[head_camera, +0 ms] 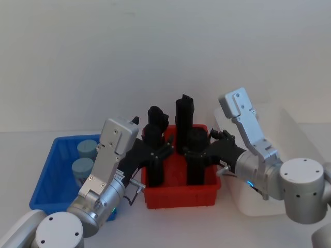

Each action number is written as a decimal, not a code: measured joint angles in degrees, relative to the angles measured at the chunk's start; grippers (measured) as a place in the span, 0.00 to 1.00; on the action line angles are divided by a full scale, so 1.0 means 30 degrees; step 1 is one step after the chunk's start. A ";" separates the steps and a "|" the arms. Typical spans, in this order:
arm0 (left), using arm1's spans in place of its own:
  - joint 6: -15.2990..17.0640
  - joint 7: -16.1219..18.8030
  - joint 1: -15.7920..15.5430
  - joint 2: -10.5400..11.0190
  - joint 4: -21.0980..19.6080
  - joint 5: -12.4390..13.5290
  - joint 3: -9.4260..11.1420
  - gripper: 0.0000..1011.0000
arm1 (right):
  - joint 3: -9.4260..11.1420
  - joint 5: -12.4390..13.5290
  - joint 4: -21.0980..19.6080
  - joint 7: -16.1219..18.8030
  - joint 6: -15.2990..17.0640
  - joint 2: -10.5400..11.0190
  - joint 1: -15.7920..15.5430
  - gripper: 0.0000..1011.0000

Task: Pick the cotton swabs from the blue box and place them into the white box.

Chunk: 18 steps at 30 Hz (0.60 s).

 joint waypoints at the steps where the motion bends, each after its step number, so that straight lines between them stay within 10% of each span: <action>1: 0.0000 0.0000 0.0001 -0.0001 0.0000 0.0000 -0.0001 0.99 | -0.0018 0.0000 0.0079 -0.0031 0.0006 -0.0045 0.0042 0.99; 18: 0.0001 -0.0001 0.0000 -0.0001 -0.0001 0.0000 -0.0001 0.99 | -0.0295 0.0440 0.1577 -0.0980 -0.0197 -0.0889 0.0759 0.99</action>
